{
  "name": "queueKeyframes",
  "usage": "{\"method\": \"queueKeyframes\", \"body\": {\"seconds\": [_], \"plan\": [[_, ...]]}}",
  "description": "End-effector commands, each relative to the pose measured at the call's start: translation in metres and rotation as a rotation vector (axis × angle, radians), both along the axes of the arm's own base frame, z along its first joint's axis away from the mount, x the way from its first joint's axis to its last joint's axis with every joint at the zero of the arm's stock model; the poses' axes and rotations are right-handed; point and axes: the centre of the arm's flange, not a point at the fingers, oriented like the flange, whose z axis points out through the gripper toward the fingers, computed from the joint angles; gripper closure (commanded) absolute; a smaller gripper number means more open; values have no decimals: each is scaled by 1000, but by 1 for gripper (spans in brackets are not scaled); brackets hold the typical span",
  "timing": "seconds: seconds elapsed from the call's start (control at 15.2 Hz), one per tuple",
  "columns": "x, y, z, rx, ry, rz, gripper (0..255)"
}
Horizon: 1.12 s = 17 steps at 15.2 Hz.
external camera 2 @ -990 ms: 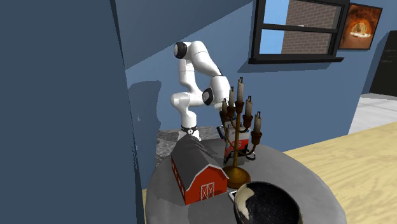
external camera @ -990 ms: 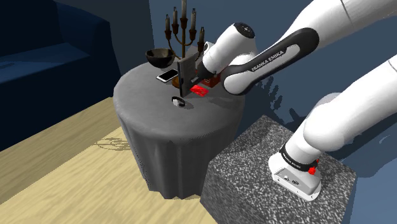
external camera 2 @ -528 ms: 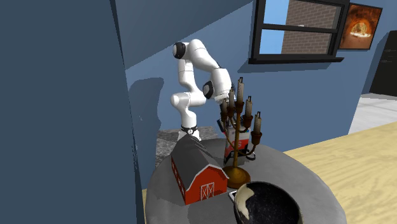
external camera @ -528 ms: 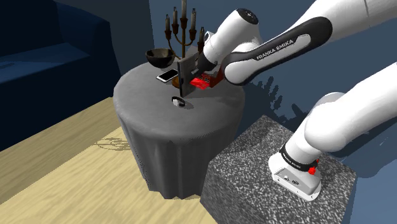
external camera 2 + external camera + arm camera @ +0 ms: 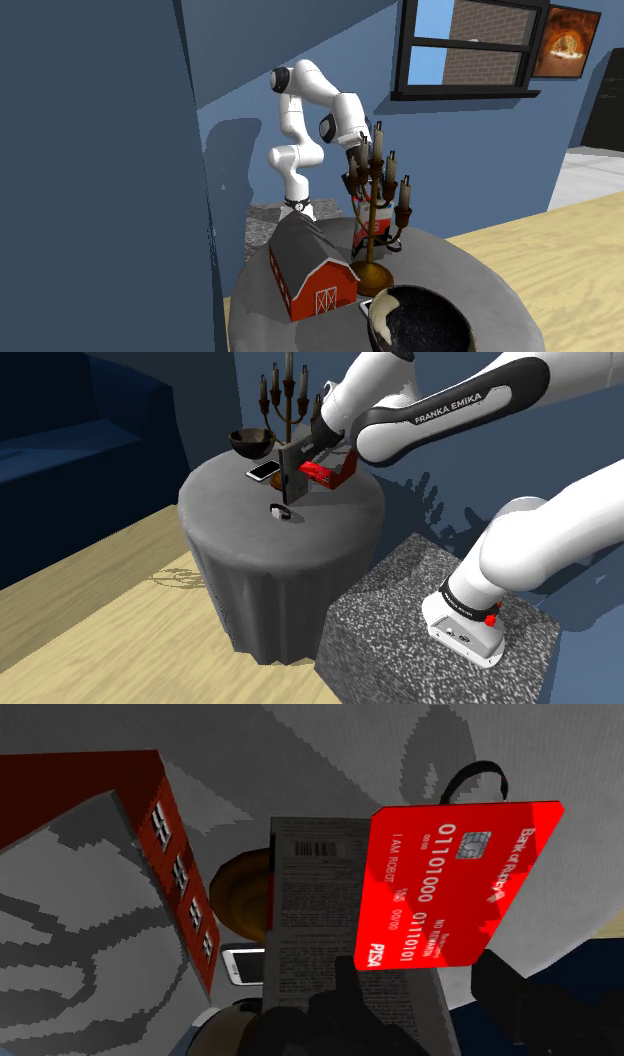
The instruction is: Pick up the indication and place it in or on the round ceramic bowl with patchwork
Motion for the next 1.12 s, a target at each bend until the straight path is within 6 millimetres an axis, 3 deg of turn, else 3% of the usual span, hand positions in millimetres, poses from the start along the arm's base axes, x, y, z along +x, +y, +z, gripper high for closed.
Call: {"method": "queueKeyframes", "body": {"seconds": [0.0,0.2,1.06], "plan": [[0,0,10,0,1,0,255],[0,0,23,0,1,0,255],[170,-23,28,0,1,0,255]]}}
